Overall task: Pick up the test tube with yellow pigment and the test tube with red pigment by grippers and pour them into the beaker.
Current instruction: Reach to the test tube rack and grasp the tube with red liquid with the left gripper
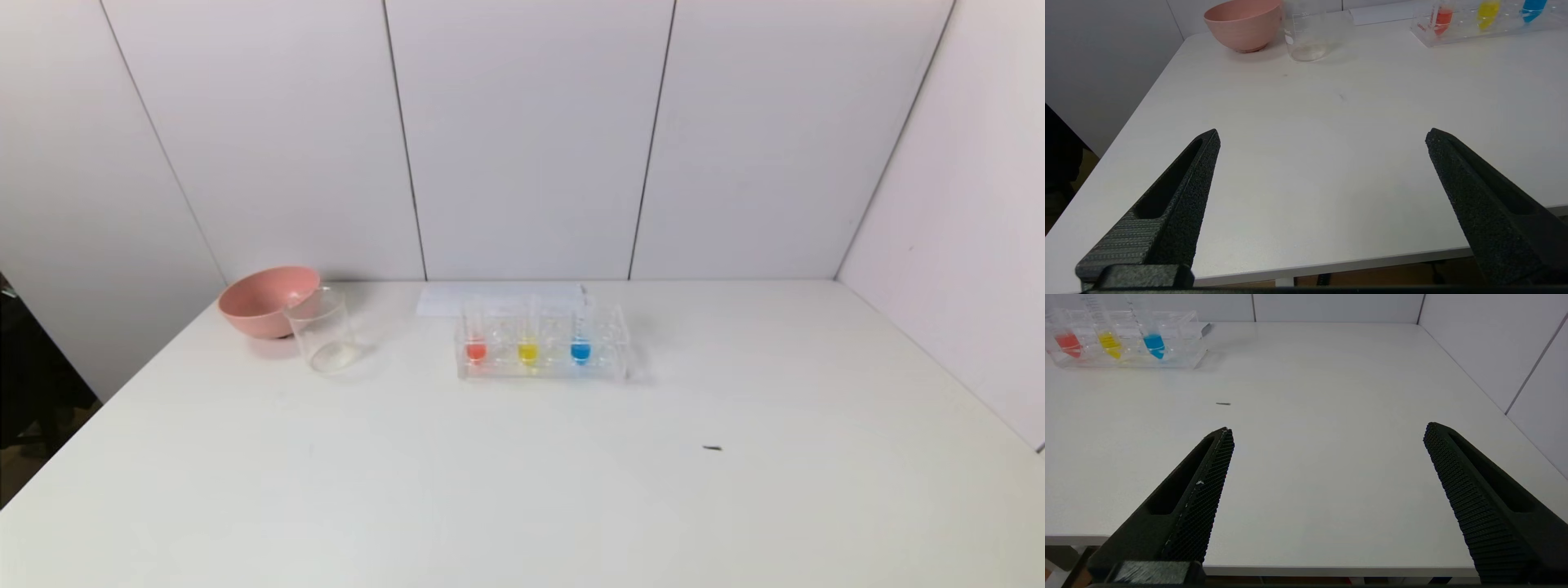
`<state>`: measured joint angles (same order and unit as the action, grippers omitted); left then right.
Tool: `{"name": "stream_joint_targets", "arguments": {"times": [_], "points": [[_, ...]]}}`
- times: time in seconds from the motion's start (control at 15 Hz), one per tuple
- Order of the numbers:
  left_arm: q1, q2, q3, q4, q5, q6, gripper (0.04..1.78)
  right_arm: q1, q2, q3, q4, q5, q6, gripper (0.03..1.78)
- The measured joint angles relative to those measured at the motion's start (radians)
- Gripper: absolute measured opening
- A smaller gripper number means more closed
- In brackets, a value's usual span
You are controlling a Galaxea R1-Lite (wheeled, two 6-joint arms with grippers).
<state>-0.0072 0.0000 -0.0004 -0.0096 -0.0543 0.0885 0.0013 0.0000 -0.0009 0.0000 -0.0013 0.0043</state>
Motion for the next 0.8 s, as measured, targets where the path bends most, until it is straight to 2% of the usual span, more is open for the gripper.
{"name": "stream_joint_targets", "arguments": {"times": [0.33, 0.6, 0.8], "points": [[0.0, 0.0, -0.09, 0.036, -0.021, 0.0, 1.76, 0.0, 0.0, 0.0, 0.0, 0.0, 0.0, 1.7], [-0.001, 0.009, -0.224, 0.145, -0.029, -0.005, 1.76, 0.0, 0.0, 0.0, 0.0, 0.0, 0.0, 1.7], [0.0, 0.059, -0.307, 0.154, -0.035, -0.03, 1.76, 0.0, 0.0, 0.0, 0.0, 0.0, 0.0, 1.7]]}}
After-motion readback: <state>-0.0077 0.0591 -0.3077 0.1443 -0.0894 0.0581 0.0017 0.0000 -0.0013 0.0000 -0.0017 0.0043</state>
